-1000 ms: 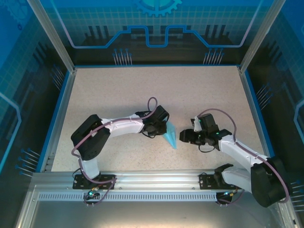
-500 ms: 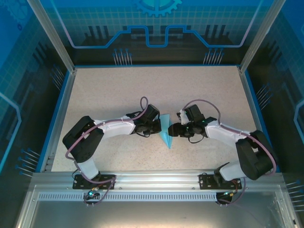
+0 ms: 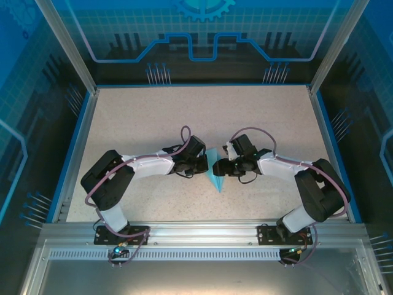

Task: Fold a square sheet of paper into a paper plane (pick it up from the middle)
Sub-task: Turn over a paper plane at the center of the table.

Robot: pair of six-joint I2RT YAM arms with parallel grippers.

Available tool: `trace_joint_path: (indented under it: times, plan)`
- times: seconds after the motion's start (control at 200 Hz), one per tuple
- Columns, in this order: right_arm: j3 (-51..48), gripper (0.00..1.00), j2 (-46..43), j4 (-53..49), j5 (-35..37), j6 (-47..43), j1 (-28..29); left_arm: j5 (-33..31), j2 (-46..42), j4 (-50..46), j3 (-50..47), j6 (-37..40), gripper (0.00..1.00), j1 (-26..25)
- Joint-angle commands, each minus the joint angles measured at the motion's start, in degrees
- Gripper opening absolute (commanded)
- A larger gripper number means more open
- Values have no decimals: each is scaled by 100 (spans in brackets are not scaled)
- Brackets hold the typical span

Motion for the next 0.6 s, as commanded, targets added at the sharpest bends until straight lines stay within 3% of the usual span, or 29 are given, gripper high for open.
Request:
trace_joint_path:
  times: [0.0, 0.265, 0.595]
  plan:
    - [56, 62, 89, 17, 37, -55, 85, 119, -55, -79, 0, 67, 5, 78]
    - [-55, 65, -228, -78, 445, 27, 77, 173, -82, -75, 0, 62, 6, 72]
    - [55, 67, 183, 248, -346, -47, 198, 207, -67, -60, 17, 51, 6, 77]
